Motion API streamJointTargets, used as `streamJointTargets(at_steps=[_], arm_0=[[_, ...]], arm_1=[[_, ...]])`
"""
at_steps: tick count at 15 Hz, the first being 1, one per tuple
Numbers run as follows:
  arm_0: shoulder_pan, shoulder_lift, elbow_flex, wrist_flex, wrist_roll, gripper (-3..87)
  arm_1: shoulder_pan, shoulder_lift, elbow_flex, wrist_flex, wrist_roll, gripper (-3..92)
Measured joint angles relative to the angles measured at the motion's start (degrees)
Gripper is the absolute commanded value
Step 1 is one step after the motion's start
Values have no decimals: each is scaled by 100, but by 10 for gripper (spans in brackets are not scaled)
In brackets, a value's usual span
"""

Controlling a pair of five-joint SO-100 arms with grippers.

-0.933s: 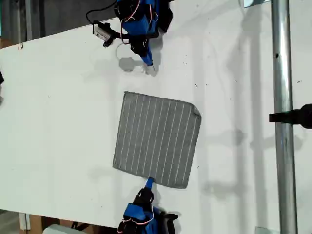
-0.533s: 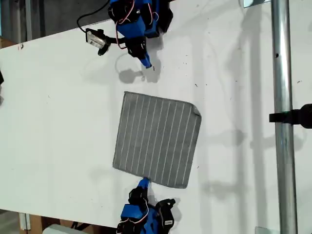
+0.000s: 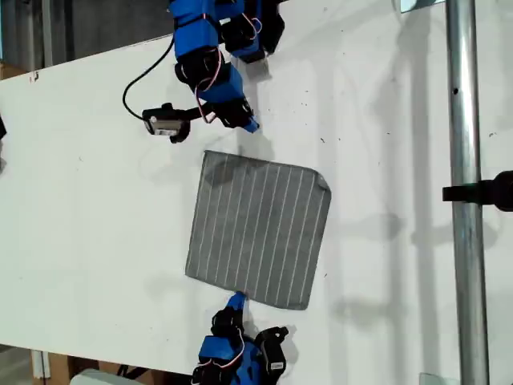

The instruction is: Grasp corners of a towel and fold twice.

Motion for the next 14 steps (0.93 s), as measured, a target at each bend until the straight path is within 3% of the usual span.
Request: streamJointTargets(at_steps=[4, 7, 9, 11, 14], arm_0=[[0, 0, 0, 0, 0, -29], [0, 0, 0, 0, 0, -29], [0, 0, 0, 0, 0, -29], [0, 0, 0, 0, 0, -29], [0, 0, 0, 0, 0, -29]], arm_1=[[-1134, -2470, -2971, 835, -35, 30], [-1397, -2646, -3278, 255, -202, 213], [-1345, -2575, -3243, -765, -791, 313], [-1230, -2540, -3243, -1178, -1301, 339], [-1072, -2742, -3243, -1099, -1547, 356]])
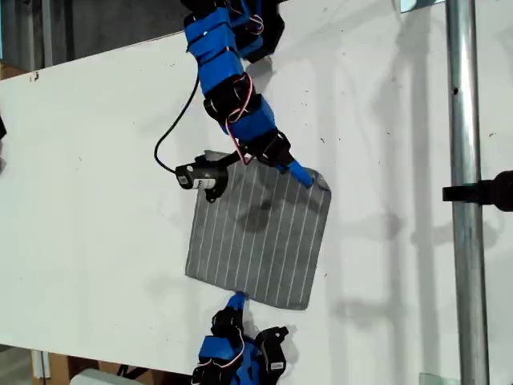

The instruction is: Grasp corners of a towel and fold twice.

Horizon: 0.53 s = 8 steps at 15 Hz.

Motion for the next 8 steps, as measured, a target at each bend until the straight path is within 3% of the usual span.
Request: streamJointTargets(at_steps=[4, 8], arm_0=[[0, 0, 0, 0, 0, -29], [0, 0, 0, 0, -18, -29]], arm_1=[[35, -1846, -413, 844, 167, 356], [35, -2707, -1046, 1002, 466, 351]])
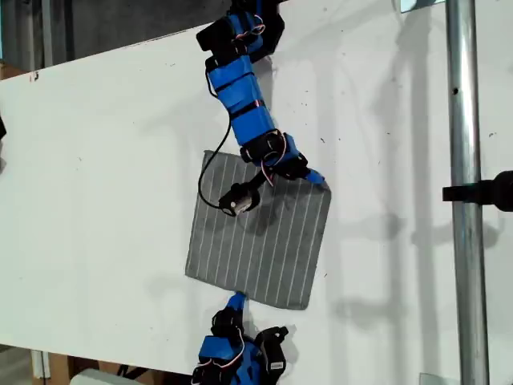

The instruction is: Grasp corners of a towel and fold twice.

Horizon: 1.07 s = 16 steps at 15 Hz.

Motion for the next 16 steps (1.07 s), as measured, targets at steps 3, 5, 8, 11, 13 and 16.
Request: streamJointTargets(at_steps=[3, 5, 8, 11, 13, 16], arm_0=[[0, 0, 0, 0, -35, -29], [0, 0, 0, 0, -35, -29], [0, 0, 0, 0, -35, -29], [0, 0, 0, 0, -105, -29], [0, 0, 0, -35, -237, -30], [387, 0, -158, -334, -554, -31]], arm_1=[[-53, -527, -642, -9, 158, 353], [-114, -1099, -905, -88, 281, 317], [-105, -1556, -1046, -272, 396, 47], [-149, -1670, -1160, -352, 677, -2], [-141, -1608, -1125, -360, 703, -2], [-114, -1582, -1081, -360, 703, -2]])
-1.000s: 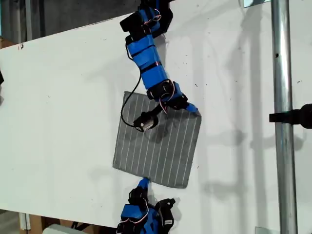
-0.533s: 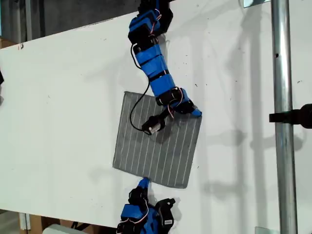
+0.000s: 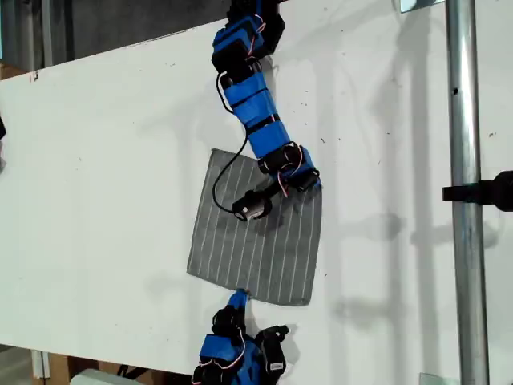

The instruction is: Grasp corners of a towel and fold twice.

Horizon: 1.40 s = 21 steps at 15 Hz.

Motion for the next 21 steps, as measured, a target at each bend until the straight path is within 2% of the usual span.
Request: streamJointTargets(at_steps=[3, 5, 8, 10, 11, 12, 15, 18, 21], arm_0=[[554, -606, -1063, -53, 18, -32], [940, -2320, -2470, 70, 281, -32], [1696, -5520, -5106, 940, 1213, -32], [2224, -6768, -6267, 1503, 1740, -31], [2496, -7146, -6592, 1644, 1942, 44], [2707, -7427, -6776, 1731, 2136, 180], [2953, -7638, -7040, 1811, 2461, 326], [2944, -8121, -6741, 1749, 2566, 336], [3015, -9044, -6152, 1354, 2188, 326]], arm_1=[[18, 0, 0, 0, 0, -2], [35, 62, 62, 0, 0, -2], [62, 62, 62, 0, 0, -2], [62, 62, 62, 0, 0, -2], [62, 62, 70, 0, 0, -2], [62, 62, 70, 0, 0, -2], [62, 62, 70, 0, 0, -2], [62, 62, 70, 0, 0, -2], [62, 70, 70, 0, 0, -2]])
